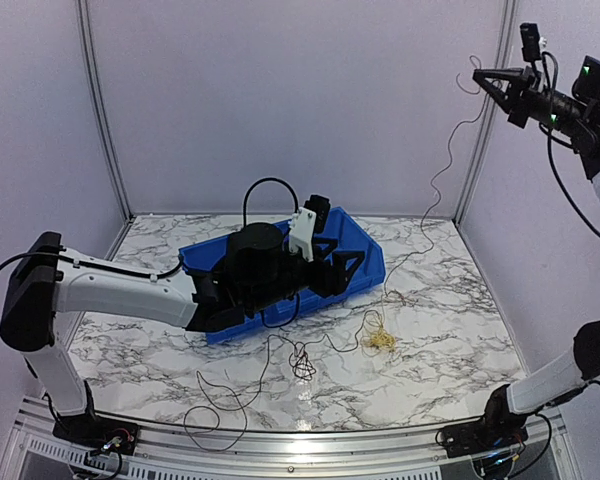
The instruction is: Untangle the cables
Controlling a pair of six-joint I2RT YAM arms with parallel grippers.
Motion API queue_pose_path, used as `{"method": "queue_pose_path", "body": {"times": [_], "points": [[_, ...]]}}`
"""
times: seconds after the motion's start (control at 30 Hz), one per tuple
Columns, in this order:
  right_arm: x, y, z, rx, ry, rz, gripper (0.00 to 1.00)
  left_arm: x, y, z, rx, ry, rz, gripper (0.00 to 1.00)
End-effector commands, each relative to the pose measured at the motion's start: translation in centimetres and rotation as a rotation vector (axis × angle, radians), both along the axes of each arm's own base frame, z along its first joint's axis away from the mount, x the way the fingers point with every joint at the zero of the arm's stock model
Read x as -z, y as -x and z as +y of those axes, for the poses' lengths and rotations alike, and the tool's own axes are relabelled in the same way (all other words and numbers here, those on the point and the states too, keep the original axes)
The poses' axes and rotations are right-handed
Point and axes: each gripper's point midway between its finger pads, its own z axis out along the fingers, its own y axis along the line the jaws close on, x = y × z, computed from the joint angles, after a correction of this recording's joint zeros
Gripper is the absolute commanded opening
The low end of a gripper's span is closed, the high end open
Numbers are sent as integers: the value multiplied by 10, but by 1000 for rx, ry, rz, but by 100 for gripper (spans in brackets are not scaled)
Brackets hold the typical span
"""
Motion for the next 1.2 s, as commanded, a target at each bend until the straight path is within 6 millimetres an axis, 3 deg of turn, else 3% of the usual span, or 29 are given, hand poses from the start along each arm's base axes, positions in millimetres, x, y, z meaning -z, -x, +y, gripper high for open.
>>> {"method": "queue_pose_path", "body": {"times": [0.0,0.1,0.3,0.47,0.6,0.7,0.77,0.83,0.9,1.03,1.17], "points": [[22,23,33,-74,62,15,0,-40,28,-17,130,79,-129,75],[37,25,51,-123,65,54,0,-52,30,-35,171,99,-160,81],[46,33,74,-186,66,87,0,-31,11,-67,144,27,-195,83],[52,37,83,-210,71,102,0,-20,9,-91,187,16,-193,82],[55,37,85,-217,72,110,0,-14,-12,-98,118,4,-208,75],[55,37,86,-219,69,111,0,-12,-24,-103,90,6,-216,55],[56,35,85,-208,68,113,0,-13,-27,-104,90,15,-213,32],[61,21,81,-142,64,124,0,-14,-22,-103,109,23,-204,12],[73,-1,72,-34,73,144,1,-21,-15,-96,127,41,-185,3],[117,-41,51,166,141,224,40,-43,-1,-71,121,105,-151,0],[186,-60,25,326,213,372,54,-84,5,-46,100,168,-167,0]]}}
